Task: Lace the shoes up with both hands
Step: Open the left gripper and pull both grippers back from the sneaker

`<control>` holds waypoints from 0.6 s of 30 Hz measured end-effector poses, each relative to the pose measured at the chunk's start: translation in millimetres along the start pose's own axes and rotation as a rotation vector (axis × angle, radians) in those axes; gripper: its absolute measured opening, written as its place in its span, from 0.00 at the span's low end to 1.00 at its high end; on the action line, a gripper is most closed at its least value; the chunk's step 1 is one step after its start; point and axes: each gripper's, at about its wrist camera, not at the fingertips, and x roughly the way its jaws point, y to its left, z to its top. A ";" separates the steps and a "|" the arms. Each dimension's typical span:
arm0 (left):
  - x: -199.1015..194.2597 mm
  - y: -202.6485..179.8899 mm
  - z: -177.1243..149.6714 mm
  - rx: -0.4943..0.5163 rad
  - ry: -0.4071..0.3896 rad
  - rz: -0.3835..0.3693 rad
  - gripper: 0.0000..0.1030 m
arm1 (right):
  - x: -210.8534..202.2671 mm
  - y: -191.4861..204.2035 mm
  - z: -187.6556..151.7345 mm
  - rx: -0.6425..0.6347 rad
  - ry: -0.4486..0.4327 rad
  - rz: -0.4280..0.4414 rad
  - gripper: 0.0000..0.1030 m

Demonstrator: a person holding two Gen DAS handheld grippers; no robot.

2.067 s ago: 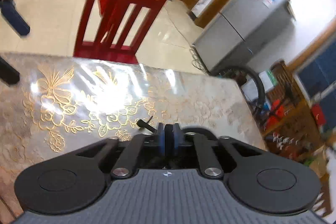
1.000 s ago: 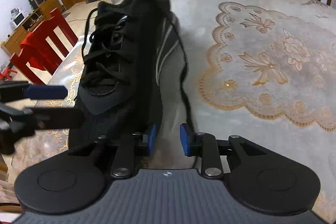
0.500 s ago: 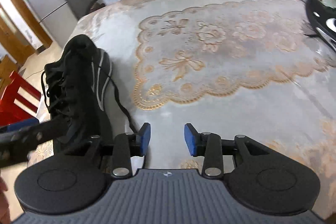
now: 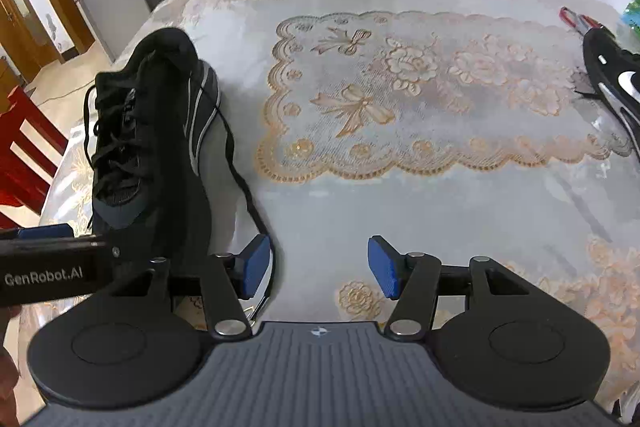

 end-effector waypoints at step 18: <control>17.6 -8.9 -3.7 0.016 0.046 0.033 0.93 | -0.3 -7.9 -8.2 0.028 0.031 -0.018 0.56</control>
